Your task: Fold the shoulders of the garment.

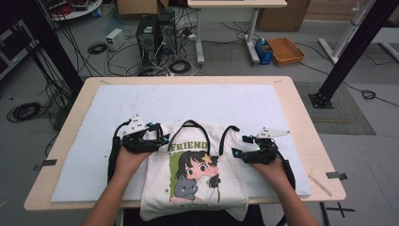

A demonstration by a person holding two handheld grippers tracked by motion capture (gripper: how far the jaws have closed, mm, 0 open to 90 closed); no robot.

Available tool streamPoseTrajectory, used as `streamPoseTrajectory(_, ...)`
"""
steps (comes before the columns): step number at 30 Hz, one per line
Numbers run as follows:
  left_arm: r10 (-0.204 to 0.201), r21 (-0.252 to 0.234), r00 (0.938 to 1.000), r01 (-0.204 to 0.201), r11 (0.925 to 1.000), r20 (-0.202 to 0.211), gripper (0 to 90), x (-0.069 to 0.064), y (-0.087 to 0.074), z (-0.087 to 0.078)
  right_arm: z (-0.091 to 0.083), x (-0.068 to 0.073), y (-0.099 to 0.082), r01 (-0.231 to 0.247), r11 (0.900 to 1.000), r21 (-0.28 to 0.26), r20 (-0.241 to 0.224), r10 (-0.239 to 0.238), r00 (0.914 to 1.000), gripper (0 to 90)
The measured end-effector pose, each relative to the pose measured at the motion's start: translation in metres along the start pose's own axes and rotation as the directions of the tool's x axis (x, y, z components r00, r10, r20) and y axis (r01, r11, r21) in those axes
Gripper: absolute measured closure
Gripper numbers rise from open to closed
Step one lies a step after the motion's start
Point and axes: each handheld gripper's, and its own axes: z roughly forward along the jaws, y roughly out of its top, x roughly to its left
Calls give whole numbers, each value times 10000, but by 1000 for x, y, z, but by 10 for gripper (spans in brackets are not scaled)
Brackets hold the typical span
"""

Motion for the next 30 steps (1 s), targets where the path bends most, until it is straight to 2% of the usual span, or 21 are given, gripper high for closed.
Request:
streamPoseTrajectory(3,-46,207,10000,45,9998,46,384,1,-3,1,0,0,0,14,10000,11,17,-14,10000,213)
streamPoseTrajectory(6,-216,657,9996,202,9976,207,389,2,-10,7,0,-1,0,-48,10000,-31,-18,48,10000,213)
streamPoseTrajectory(9,-146,1252,9995,108,9921,295,445,2,-15,11,0,-1,0,-55,10000,-8,-31,55,10000,213)
streamPoseTrajectory(13,-94,2085,9985,-20,9780,533,496,2,-21,14,0,-2,0,-120,9999,-16,-83,120,9999,213)
streamPoseTrajectory(16,-53,2430,9976,-118,9699,697,562,-2,-26,15,0,-2,0,-110,9999,-24,-83,110,9999,213)
streamPoseTrajectory(17,-45,2621,9971,-155,9649,755,578,-3,-28,16,0,-1,0,-116,9999,-22,-79,116,9999,213)
streamPoseTrajectory(19,127,2956,9961,-382,9545,876,646,-4,-30,17,0,-1,0,-95,10000,-22,-70,95,9999,213)
streamPoseTrajectory(22,230,3254,9945,-553,9440,1023,770,-5,-31,19,0,-1,0,-121,9999,-11,-86,121,9999,213)
streamPoseTrajectory(25,166,3225,9925,-551,9450,1208,823,-6,-30,17,0,-2,0,-95,10000,-30,-72,95,9999,213)
streamPoseTrajectory(30,76,2903,9876,-535,9554,1570,845,-10,-26,11,0,-2,0,-167,9999,-11,-93,167,9998,213)
